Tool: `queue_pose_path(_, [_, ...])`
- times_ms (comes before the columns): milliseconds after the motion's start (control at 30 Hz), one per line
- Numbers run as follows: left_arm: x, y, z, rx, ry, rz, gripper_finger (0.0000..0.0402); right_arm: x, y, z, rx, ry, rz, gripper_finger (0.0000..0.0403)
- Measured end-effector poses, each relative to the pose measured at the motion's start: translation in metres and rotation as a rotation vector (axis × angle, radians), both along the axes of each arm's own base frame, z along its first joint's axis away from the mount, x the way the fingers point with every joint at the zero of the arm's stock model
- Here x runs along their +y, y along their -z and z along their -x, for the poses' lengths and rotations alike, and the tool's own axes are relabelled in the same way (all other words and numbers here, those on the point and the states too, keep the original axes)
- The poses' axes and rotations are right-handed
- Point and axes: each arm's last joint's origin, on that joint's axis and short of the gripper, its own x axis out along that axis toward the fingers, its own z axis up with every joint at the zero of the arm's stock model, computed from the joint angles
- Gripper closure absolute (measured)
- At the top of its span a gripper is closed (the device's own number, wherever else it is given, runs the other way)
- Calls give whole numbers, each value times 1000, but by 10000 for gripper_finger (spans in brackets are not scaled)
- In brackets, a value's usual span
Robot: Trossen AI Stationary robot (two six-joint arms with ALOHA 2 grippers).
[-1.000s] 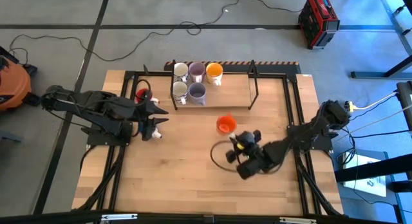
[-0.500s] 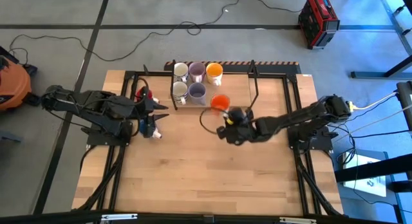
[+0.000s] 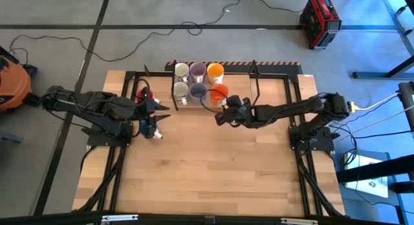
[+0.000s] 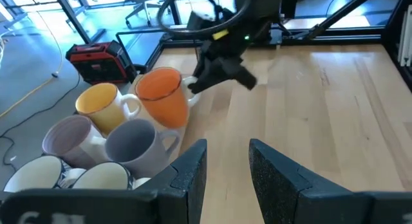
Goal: Place coffee mugs
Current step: Put the orange mug on the shelf
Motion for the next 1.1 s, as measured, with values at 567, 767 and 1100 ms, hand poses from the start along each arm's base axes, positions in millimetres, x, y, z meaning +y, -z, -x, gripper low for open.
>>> queue_pose_path(567, [0, 1, -2, 7, 2, -5, 292, -16, 20, -2, 51, -74, 10, 369])
queue_pose_path(767, [0, 0, -2, -9, 1, 0, 292, -24, 26, -7, 37, -79, -4, 369])
queue_pose_path(1100, [-1, -1, -3, -17, 0, 3, 292, -35, 26, -7, 33, -79, -4, 369])
